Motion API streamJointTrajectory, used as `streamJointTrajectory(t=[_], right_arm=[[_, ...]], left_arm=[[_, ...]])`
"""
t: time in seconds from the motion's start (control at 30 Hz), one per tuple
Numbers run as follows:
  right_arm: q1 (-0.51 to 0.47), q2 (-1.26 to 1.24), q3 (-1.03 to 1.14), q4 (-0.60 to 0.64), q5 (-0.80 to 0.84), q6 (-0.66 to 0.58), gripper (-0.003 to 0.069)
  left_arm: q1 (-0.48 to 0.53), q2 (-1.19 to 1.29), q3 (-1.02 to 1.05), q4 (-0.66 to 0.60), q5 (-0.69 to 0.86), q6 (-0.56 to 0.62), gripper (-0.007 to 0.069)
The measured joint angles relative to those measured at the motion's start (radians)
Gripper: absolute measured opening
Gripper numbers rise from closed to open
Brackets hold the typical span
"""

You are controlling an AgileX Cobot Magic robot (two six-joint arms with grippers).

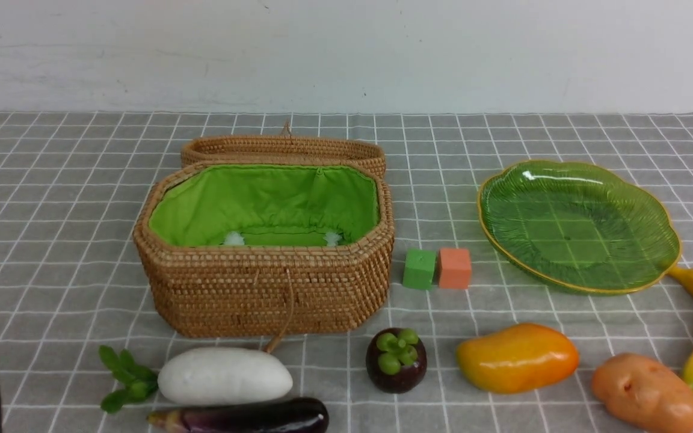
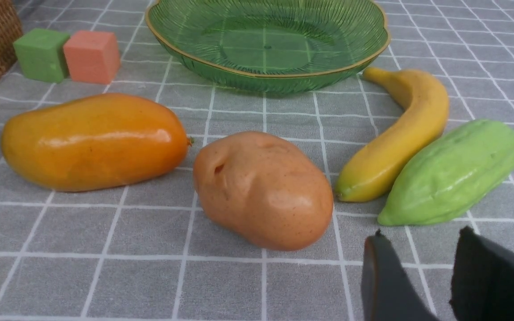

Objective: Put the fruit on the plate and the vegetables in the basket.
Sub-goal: Take a daikon with your left arm and place it on the basket on the left.

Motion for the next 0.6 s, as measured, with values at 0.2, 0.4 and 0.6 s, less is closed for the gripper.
streamJointTrajectory(t=[0.2,0.4,0.6], right_arm=[[0.000,0.000,0.000,0.000,0.000,0.000,0.0241],[0.000,0.000,0.000,0.000,0.000,0.000,0.0241],[0.000,0.000,0.000,0.000,0.000,0.000,0.0241]], left_arm=[[-0.020,0.225,-0.034,-0.073,0.028,0.102,0.0239],[-0.183,0.478,-0.233,-0.153,0.186,0.285,0.0257],[-0.320,0.767,-0.420,-0.026,0.286,0.394,0.0402]])
